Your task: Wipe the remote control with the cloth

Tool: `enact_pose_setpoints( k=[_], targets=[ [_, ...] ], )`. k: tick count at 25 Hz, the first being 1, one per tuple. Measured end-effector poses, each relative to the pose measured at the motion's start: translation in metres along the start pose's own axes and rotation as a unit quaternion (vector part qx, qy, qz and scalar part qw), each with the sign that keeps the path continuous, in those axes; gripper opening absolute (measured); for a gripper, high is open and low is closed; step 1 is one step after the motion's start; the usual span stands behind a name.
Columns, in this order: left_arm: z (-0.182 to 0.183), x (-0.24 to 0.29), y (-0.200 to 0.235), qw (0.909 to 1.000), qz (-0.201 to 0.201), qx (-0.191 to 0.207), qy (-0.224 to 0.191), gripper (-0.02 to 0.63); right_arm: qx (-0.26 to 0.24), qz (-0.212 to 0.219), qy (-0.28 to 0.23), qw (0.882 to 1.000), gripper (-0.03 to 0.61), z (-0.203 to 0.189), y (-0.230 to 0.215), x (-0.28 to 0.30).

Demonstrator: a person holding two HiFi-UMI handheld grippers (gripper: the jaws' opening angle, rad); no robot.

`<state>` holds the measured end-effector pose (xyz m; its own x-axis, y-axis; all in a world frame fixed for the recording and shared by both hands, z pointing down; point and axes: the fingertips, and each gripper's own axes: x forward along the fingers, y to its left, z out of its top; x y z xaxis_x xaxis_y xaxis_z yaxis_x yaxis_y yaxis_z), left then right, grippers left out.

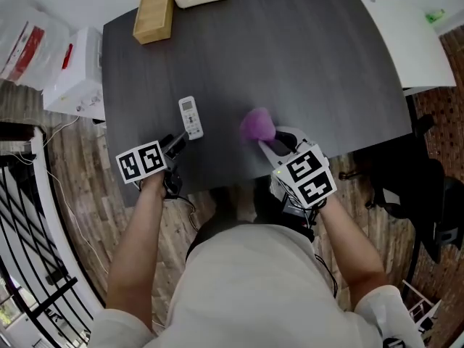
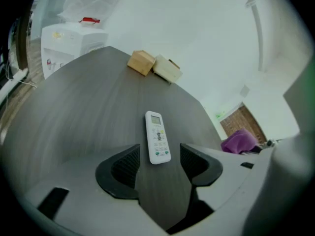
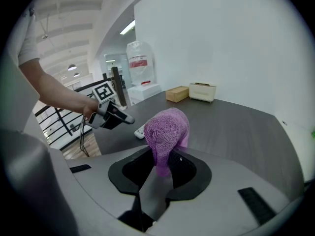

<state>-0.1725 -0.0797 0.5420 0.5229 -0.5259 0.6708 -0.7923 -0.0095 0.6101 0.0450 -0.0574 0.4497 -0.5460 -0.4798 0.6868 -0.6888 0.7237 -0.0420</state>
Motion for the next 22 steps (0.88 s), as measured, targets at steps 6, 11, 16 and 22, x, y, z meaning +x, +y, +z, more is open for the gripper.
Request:
enact_pose_setpoints(
  k=[6,11,16,22],
  targets=[
    [-0.006,-0.051,-0.046,0.9794,-0.188,-0.031,-0.067,0.191,0.081,-0.039,-0.038,0.995,0.097,0.017,0.000,-0.011],
    [-0.016,-0.101,-0.087,0.9364,-0.331,-0.042,-0.110,0.019,0.146,-0.068,-0.078,0.984,0.097,0.021,0.000,-0.042],
    [-0.038,-0.150,-0.110,0.9160,-0.381,-0.016,-0.123,0.009,0.181,-0.081,-0.125,0.972,0.097,0.022,0.018,-0.085],
    [-0.069,-0.202,-0.139,0.9015,-0.397,-0.007,-0.172,0.011,0.194,-0.060,-0.171,0.964,0.097,0.019,0.036,-0.135]
  ],
)
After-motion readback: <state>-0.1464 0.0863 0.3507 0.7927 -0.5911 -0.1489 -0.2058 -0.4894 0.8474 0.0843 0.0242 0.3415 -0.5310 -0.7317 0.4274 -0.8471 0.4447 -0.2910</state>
